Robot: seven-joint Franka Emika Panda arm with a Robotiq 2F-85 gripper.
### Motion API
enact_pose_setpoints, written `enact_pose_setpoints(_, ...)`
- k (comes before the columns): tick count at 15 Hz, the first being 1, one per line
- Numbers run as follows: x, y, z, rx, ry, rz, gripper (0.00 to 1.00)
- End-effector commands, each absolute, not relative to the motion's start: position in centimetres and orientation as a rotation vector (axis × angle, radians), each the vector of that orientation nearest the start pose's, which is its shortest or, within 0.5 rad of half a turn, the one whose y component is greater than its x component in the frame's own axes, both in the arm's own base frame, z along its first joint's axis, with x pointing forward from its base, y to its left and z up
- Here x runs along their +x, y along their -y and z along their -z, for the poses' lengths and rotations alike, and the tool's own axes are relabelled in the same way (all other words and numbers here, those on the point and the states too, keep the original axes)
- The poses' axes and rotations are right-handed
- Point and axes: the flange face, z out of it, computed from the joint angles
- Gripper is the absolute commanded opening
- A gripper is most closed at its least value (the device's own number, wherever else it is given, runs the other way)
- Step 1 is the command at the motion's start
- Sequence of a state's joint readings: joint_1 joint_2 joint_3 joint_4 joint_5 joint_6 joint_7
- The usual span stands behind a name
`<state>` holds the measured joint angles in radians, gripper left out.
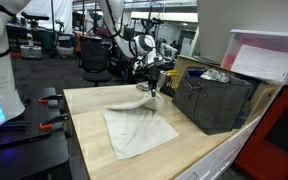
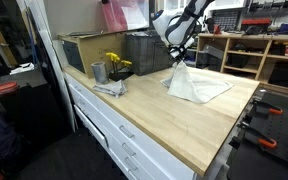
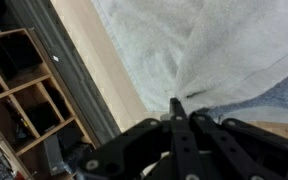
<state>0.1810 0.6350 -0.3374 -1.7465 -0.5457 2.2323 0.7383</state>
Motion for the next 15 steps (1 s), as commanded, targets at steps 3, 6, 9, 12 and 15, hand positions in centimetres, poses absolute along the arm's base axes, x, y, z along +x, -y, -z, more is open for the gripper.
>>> enact_pose_setpoints(3,65.2,12.7,-23.0,2.307,0.692,-0.058,0.01)
enact_pose_setpoints(6,65.1,13.7,-23.2,2.241,0.761,-0.054,0.01)
enact_pose_setpoints(9,65.1,14.4,-23.4,2.196,0.803,-0.047,0.01)
enact_pose_setpoints(12,65.1,14.6,-23.5,2.168,0.818,-0.043,0.01)
enact_pose_setpoints(15,65.3,14.7,-23.4,2.137,0.826,-0.058,0.04)
